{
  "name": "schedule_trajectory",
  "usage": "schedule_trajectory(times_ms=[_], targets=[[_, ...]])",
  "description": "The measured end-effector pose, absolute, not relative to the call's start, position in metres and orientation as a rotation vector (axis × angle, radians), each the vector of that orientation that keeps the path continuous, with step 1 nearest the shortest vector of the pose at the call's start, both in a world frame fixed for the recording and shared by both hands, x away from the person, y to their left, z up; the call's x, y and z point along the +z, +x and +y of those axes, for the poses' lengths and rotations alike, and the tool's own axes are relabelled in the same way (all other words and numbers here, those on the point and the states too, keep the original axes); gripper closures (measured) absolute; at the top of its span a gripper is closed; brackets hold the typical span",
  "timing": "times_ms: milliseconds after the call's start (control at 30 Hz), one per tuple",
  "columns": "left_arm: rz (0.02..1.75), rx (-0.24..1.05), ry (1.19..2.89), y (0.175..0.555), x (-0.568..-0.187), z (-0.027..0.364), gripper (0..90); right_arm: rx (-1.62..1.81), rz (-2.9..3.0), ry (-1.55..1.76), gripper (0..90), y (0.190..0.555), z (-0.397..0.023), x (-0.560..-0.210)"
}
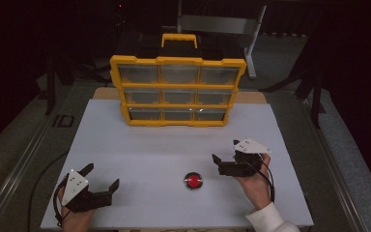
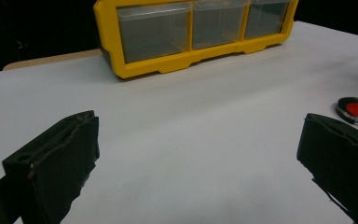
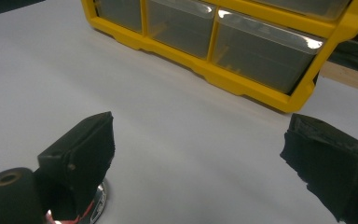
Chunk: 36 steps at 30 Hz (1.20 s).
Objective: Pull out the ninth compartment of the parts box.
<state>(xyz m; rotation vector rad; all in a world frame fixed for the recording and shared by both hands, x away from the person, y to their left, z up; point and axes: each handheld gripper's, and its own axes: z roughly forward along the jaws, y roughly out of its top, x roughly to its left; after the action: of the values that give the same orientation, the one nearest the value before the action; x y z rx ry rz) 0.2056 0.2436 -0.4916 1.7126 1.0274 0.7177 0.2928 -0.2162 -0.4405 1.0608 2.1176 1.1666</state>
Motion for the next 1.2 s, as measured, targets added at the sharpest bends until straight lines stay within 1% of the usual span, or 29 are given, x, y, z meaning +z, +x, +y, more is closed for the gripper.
schedule_trajectory(times_ms=[1200], targets=[[1.027,0.714,1.715,0.206,-0.492,0.243,0.0,1.162,2.117,1.063,8.7,0.318,-0.201,-0.426]])
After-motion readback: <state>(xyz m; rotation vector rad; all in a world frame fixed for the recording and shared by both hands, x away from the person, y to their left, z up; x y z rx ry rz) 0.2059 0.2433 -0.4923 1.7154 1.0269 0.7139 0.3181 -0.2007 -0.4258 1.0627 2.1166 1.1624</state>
